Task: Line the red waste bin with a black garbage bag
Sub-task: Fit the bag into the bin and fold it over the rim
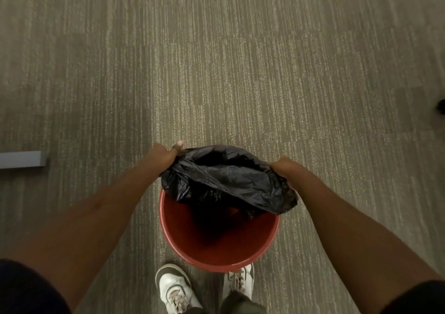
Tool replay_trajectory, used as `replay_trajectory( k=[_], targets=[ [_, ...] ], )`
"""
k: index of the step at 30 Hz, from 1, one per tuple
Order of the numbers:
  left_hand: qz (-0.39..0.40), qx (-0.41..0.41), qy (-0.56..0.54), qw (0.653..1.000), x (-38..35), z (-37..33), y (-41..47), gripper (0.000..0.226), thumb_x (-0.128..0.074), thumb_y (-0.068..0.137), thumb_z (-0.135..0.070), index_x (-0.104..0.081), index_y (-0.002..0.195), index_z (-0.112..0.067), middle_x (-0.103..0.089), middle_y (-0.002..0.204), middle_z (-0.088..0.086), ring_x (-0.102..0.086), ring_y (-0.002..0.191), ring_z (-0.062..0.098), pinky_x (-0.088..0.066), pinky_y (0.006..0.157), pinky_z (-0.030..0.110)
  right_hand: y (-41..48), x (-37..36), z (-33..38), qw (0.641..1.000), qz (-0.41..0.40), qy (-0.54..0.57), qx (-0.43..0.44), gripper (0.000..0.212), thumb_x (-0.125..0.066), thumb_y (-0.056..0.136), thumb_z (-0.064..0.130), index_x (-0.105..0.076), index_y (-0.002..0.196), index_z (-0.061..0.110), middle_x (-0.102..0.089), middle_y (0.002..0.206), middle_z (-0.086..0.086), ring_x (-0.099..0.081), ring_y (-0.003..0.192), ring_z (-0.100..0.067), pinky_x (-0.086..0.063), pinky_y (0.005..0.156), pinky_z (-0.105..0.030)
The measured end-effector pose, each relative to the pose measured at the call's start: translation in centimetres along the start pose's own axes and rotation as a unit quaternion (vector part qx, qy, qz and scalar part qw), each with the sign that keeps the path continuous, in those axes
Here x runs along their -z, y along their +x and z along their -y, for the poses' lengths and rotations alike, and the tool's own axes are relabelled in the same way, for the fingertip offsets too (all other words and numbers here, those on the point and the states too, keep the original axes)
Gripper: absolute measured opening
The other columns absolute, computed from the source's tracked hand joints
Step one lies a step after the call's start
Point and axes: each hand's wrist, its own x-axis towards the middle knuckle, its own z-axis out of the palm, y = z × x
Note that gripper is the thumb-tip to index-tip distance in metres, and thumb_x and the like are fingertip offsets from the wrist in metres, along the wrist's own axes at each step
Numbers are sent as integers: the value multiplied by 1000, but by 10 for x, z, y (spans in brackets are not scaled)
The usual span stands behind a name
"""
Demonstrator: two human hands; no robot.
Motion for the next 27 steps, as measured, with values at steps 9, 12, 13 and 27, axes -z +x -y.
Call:
replay_trajectory(
  k=[9,12,13,27],
  targets=[
    [-288,2,57,956,-14,-10,-75,71,-52,75,-69,-59,95,-2,-67,93,21,-61,88,39,-53,78,46,-58,-35,-54,937,-346,-5,-43,93,-56,80,62,-28,135,-7,-38,139,-32,-38,127,-47,-38,100,-56],
    [-227,33,25,973,-20,-11,-81,69,-43,81,-70,-65,87,-5,-66,80,15,-63,73,34,-51,68,37,-60,-39,-76,940,-273,169,-117,95,-66,77,52,-27,136,-11,-43,138,-30,-47,124,-46,-44,100,-54],
    [-215,45,19,975,-22,-10,-81,69,-45,80,-69,-65,92,-4,-68,86,17,-64,77,35,-50,67,36,-62,-42,-84,936,-223,247,-118,86,-69,78,46,-36,132,-11,-52,130,-28,-55,113,-42,-49,94,-51],
    [-12,176,-549,817,-27,19,-85,24,-45,84,5,-55,102,-7,-59,78,10,-59,68,23,-51,66,38,-99,-47,-147,833,28,545,-89,14,-61,87,4,-59,100,0,-75,83,-16,-72,72,-27,-59,60,-36]
  ],
)
